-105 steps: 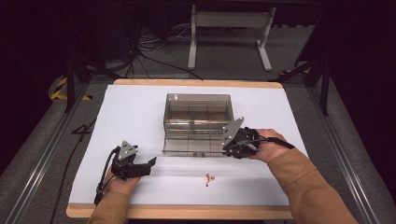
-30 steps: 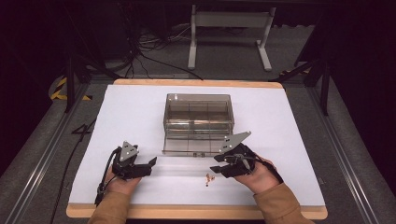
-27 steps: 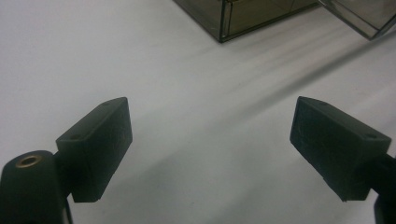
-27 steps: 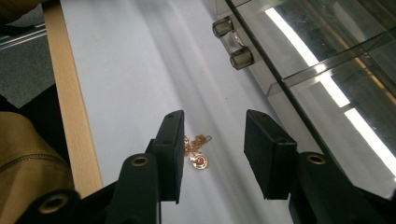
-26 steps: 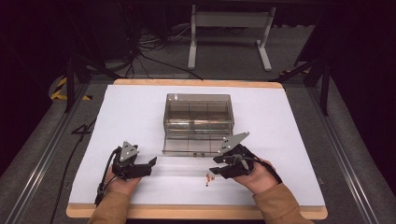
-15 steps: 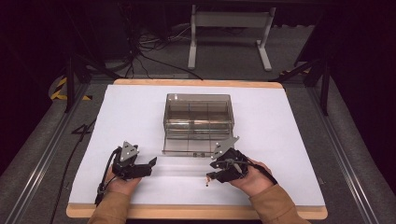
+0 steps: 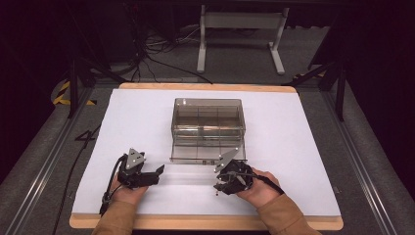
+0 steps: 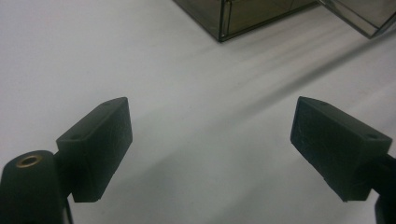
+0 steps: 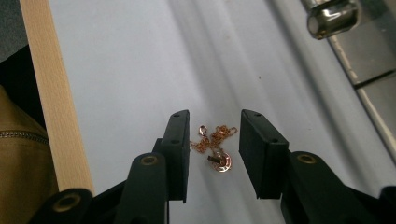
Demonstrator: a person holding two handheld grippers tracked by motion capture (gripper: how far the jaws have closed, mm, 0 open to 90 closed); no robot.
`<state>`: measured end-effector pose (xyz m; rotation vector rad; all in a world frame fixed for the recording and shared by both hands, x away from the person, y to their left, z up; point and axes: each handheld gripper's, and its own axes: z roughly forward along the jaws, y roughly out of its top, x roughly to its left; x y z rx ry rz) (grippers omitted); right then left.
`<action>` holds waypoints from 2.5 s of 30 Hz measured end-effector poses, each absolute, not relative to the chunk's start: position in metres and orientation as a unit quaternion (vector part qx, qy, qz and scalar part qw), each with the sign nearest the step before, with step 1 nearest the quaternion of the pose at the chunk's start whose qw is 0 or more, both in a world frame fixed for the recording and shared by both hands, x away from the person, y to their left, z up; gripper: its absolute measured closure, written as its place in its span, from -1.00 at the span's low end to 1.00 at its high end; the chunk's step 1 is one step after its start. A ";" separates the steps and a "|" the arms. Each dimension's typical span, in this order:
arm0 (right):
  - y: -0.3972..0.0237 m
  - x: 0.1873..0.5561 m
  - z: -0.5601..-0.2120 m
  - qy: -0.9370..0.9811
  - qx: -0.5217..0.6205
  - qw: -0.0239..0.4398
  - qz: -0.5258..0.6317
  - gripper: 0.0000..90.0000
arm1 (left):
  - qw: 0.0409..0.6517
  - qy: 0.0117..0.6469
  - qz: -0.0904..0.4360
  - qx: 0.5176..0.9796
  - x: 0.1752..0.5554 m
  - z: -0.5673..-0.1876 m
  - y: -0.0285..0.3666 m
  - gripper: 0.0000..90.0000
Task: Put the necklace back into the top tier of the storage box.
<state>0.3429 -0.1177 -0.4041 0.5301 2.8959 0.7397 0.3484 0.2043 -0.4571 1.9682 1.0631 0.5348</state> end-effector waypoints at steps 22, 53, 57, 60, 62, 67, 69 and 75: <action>-0.110 0.344 -0.421 0.962 0.157 0.053 0.216 0.68 | 0.408 0.422 0.213 0.781 0.349 -0.457 0.204 -0.70; -0.112 0.332 -0.383 0.957 0.145 0.052 0.246 0.94 | 0.409 0.422 0.212 0.781 0.348 -0.457 0.204 -0.71; -0.112 0.331 -0.373 0.956 0.145 0.054 0.251 0.94 | 0.409 0.422 0.212 0.781 0.348 -0.457 0.204 -0.71; -0.112 0.331 -0.365 0.956 0.144 0.056 0.251 0.94 | 0.409 0.422 0.211 0.781 0.348 -0.457 0.204 -0.71; -0.112 0.331 -0.360 0.955 0.146 0.055 0.252 0.94 | 0.409 0.422 0.211 0.781 0.348 -0.457 0.204 -0.71; -0.112 0.332 -0.349 0.954 0.146 0.045 0.259 0.94 | 0.409 0.422 0.211 0.781 0.348 -0.457 0.204 -0.71; -0.112 0.332 -0.345 0.953 0.144 0.048 0.261 0.94 | 0.409 0.422 0.211 0.781 0.348 -0.457 0.204 -0.71; -0.112 0.334 -0.338 0.954 0.146 0.053 0.257 0.94 | 0.408 0.422 0.212 0.781 0.348 -0.457 0.204 -0.71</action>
